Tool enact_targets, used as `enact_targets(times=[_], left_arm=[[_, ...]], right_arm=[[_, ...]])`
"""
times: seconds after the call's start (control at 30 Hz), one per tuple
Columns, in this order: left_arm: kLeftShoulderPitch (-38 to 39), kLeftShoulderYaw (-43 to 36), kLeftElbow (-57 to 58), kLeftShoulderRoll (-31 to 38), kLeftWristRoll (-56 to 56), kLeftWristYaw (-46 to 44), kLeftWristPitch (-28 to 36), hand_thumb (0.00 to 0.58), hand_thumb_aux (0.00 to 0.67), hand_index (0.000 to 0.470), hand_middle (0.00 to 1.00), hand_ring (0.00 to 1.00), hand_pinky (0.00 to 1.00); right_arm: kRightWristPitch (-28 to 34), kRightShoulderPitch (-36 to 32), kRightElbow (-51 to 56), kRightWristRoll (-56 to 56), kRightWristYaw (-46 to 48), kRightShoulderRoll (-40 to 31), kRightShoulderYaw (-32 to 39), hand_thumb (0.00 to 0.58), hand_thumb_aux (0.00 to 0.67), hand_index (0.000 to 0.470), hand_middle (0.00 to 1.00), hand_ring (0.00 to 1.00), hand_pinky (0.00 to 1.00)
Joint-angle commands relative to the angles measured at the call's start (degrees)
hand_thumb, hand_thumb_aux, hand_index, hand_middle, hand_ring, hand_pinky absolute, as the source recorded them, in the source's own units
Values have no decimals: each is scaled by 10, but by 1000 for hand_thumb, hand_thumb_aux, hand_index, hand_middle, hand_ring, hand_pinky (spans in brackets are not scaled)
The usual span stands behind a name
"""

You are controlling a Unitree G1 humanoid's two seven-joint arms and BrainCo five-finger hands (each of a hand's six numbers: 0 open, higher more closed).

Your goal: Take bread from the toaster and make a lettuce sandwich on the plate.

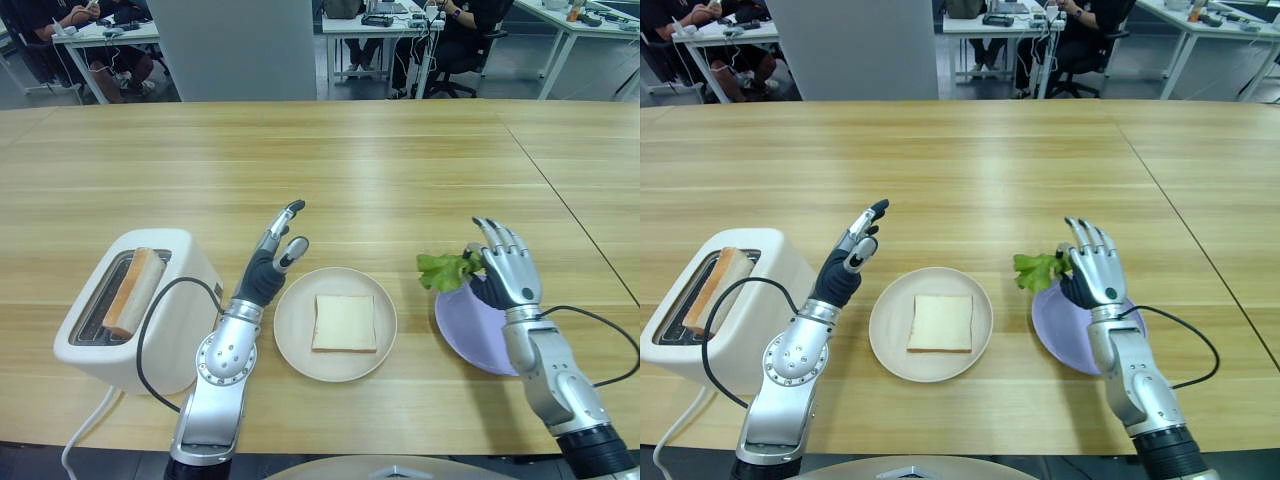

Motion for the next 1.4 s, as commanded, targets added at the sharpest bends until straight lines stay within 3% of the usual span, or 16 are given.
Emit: enact_targets(times=[0.03, 0.2, 0.6, 0.93, 1.4], left_arm=[[-3, 22, 12, -13, -12, 25, -25, 0, 0, 0, 0, 0, 0], [9, 48, 11, -7, 30, 62, -32, 0, 0, 0, 0, 0, 0], [67, 133, -31, 63, 286, 140, 4, 0, 0, 0, 0, 0, 0], [49, 187, -22, 85, 397, 177, 32, 0, 0, 0, 0, 0, 0], [23, 149, 114, 109, 432, 131, 82, 0, 0, 0, 0, 0, 0]], right_arm=[[-18, -15, 23, -1, 18, 29, 48, 580, 670, 460, 0, 0, 0], [-27, -15, 21, -7, 21, 57, 86, 580, 670, 460, 0, 0, 0], [-29, -16, 19, -21, 19, 109, 139, 580, 670, 460, 0, 0, 0], [-20, -32, 14, -25, 12, 137, 146, 580, 670, 460, 0, 0, 0], [-65, -25, 199, 4, -51, 163, 194, 580, 670, 460, 0, 0, 0]])
